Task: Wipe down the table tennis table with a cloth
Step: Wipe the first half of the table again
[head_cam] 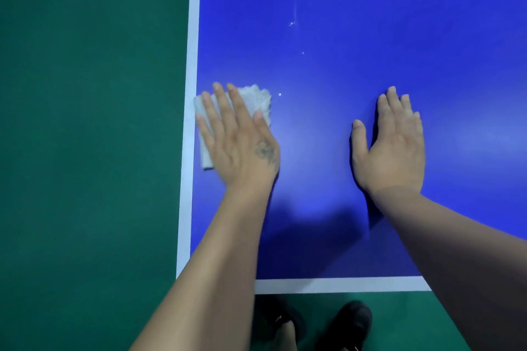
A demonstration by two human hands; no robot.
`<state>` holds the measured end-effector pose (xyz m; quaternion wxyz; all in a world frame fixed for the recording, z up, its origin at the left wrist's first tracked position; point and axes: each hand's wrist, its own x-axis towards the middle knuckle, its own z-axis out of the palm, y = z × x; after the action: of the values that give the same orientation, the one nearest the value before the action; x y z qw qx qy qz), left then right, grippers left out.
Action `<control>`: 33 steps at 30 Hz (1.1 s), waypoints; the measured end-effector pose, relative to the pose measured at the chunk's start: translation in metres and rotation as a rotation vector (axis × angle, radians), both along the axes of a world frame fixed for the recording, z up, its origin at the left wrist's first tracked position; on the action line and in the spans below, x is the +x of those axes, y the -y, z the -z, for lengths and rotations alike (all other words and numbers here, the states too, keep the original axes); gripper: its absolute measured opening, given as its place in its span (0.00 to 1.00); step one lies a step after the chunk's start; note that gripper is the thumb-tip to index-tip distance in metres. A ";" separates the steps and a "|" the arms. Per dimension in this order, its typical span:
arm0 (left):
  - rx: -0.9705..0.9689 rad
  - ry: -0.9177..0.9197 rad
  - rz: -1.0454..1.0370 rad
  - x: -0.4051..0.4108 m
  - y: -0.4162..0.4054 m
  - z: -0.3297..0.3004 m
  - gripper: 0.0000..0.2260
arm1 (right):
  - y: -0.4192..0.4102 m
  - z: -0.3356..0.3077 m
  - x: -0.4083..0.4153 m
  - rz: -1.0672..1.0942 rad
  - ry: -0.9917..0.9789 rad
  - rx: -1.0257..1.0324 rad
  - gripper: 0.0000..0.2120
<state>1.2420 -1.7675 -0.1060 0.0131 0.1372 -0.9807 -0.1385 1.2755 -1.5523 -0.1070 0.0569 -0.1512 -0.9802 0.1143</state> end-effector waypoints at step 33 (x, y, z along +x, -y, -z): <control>-0.059 -0.088 0.393 -0.071 -0.089 0.002 0.28 | -0.006 0.006 -0.005 -0.019 -0.049 0.043 0.31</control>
<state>1.1712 -1.6781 -0.1082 0.0328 -0.0636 -0.9908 -0.1153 1.2707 -1.5467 -0.1130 0.0830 -0.1376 -0.9822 0.0977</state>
